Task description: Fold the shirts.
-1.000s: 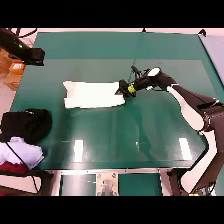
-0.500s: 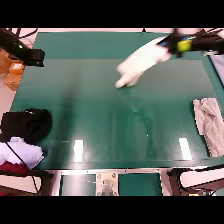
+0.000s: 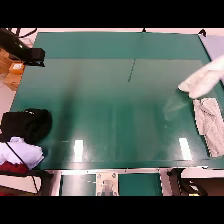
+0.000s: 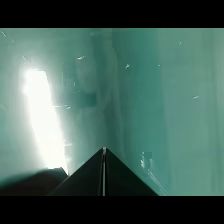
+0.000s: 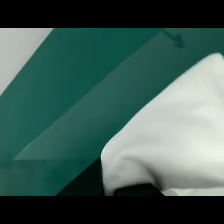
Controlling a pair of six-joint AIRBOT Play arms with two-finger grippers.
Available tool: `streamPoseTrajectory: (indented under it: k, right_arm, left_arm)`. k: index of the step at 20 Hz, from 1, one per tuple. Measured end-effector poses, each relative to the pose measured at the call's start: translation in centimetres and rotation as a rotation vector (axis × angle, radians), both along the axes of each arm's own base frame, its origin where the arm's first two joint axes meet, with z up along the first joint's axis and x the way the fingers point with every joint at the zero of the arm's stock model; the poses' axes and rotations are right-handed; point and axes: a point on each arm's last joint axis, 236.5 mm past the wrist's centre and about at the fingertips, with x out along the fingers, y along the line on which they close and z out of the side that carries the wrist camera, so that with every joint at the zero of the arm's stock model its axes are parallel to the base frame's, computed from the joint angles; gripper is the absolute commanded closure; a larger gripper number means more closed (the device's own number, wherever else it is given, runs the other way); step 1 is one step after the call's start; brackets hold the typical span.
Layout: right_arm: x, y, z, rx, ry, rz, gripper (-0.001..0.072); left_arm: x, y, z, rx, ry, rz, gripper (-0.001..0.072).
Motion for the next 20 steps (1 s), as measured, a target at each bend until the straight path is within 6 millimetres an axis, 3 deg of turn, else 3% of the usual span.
streamPoseTrajectory:
  k: [2,6,15,17,20]
  right_arm:
    - [-2.3,-2.6,-1.3,-0.010,0.054,-0.050,0.0698]
    - [-6.5,-4.5,-3.3,-0.024,0.188,-0.085,0.0699]
    - [-17.3,-5.9,-6.7,-0.038,0.633,-0.275,0.0698]
    - [-19.5,-5.9,-8.4,-0.023,0.738,-0.303,0.0697]
    - [-23.0,-5.0,-12.4,0.037,0.918,-0.315,0.0697]
  left_arm:
    - [0.0,-0.4,0.1,-0.016,0.000,-0.002,0.0681]
    - [-0.1,-1.0,0.2,-0.043,0.002,-0.011,0.0681]
    - [-0.9,-1.7,0.1,-0.069,0.034,-0.031,0.0681]
    - [-0.9,-1.8,0.1,-0.069,0.035,-0.034,0.0681]
    - [-1.0,-1.8,0.1,-0.071,0.036,-0.037,0.0681]
